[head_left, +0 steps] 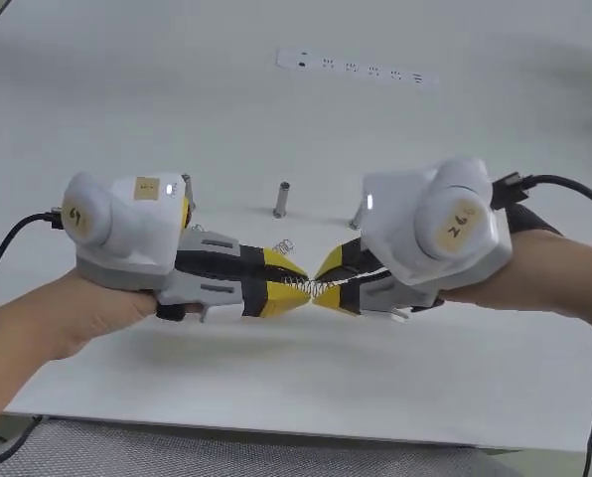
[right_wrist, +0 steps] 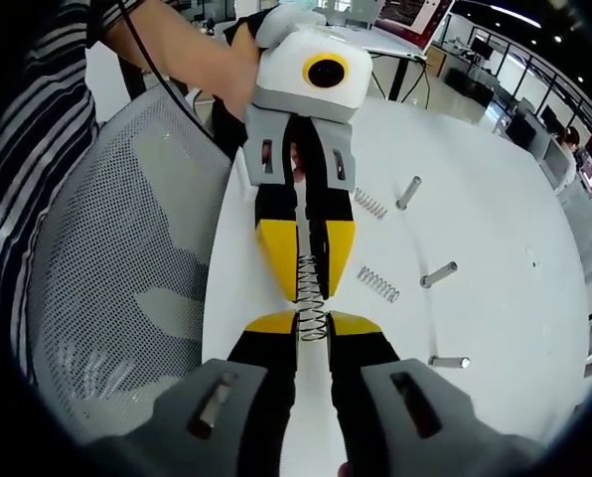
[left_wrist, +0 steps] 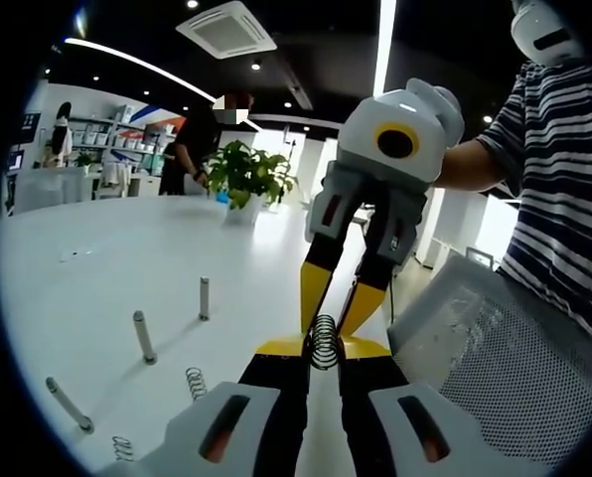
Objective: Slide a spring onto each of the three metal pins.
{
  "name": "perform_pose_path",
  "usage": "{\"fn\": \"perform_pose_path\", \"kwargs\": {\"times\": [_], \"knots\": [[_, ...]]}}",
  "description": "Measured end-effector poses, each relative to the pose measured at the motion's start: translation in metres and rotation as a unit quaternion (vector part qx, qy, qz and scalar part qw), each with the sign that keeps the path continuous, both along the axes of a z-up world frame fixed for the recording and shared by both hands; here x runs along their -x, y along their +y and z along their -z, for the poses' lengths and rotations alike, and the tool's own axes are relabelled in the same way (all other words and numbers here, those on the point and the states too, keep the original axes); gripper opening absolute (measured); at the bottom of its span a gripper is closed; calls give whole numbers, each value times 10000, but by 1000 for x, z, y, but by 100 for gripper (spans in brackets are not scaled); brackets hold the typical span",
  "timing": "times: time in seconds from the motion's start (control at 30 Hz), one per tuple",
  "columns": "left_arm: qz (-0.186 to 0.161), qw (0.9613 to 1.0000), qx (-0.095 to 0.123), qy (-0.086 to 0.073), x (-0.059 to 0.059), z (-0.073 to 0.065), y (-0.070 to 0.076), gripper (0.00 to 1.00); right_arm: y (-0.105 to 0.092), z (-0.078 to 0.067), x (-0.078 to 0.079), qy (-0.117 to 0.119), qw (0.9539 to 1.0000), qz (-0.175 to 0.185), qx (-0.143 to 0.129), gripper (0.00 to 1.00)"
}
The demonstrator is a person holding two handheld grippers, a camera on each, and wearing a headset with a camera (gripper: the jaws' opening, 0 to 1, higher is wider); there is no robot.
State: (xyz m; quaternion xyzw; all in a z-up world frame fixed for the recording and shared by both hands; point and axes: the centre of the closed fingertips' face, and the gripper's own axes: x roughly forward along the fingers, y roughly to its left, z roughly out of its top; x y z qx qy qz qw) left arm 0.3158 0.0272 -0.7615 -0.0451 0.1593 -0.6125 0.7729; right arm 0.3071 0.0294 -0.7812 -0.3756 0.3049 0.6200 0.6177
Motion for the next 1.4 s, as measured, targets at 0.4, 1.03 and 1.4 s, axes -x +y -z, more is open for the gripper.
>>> {"fn": "perform_pose_path", "kwargs": {"times": [0.4, 1.03, 1.4], "knots": [[76, 9999, 28, 63, 2, 0, 3, 7, -11, 3, 3, -8, 10000, -38, -57, 14], [134, 9998, 49, 105, 4, -2, 1, 7, -9, -12, 4, -466, 9972, -558, -188, 12], [185, 9998, -75, 29, 6, 1, -1, 7, 0, -31, 3, -640, 9945, -714, -433, 12]]}}
